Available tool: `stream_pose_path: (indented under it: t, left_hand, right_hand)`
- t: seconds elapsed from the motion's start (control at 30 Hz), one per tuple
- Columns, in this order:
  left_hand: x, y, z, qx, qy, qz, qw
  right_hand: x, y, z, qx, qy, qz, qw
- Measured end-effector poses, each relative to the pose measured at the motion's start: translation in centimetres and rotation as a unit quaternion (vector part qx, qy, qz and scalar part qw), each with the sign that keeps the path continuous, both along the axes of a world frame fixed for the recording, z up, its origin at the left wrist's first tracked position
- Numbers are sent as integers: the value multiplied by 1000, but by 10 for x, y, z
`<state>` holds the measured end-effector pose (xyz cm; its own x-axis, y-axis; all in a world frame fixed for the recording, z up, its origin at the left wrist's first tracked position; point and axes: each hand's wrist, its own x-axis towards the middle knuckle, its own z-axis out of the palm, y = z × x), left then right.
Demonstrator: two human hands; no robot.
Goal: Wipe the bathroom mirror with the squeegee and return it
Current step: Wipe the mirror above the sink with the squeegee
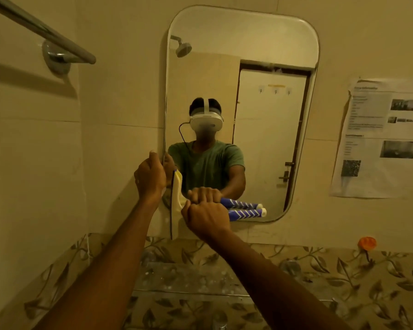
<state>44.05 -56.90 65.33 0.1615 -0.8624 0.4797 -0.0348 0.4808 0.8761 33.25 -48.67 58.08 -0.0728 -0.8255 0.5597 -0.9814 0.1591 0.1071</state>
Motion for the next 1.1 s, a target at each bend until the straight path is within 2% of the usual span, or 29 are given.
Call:
stream_pose_path:
  t: [0.13,0.2,0.4,0.53,0.6,0.7,0.83,0.97,1.1]
  left_hand:
    - [1,0,1,11,5,-13,1000]
    - [1,0,-1,7,-1,-9,1000]
    - [0,-1,-1,-2,-14,0,1000]
    - [0,-1,-1,4,-16,-5,1000]
    - [0,0,-1,6,-19,-5,1000]
    - [1,-1,0,14,-28,-7,999]
    - [4,-2,7,26,-47,-2,999]
    - [10,1,29,-24,-64,50,996]
    - [13,8,72,-67,-9,13,998]
  right_hand:
    - [-45,25,-1,12,-22,-17,1000]
    - [-82,49,-4,48,-28,-34,998]
    - [-149,101,-2,103,18,-164,981]
    - [-146,103,-4,85,27,-163,983]
    - [-141,105,0,43,19,-138,989]
    - [-127,101,25,-56,-73,-68,993]
    - [-111,97,83,-159,-224,35,961]
    - [-99,103,142,-239,-331,149,900]
    - [-104,95,197,-267,-428,223,834]
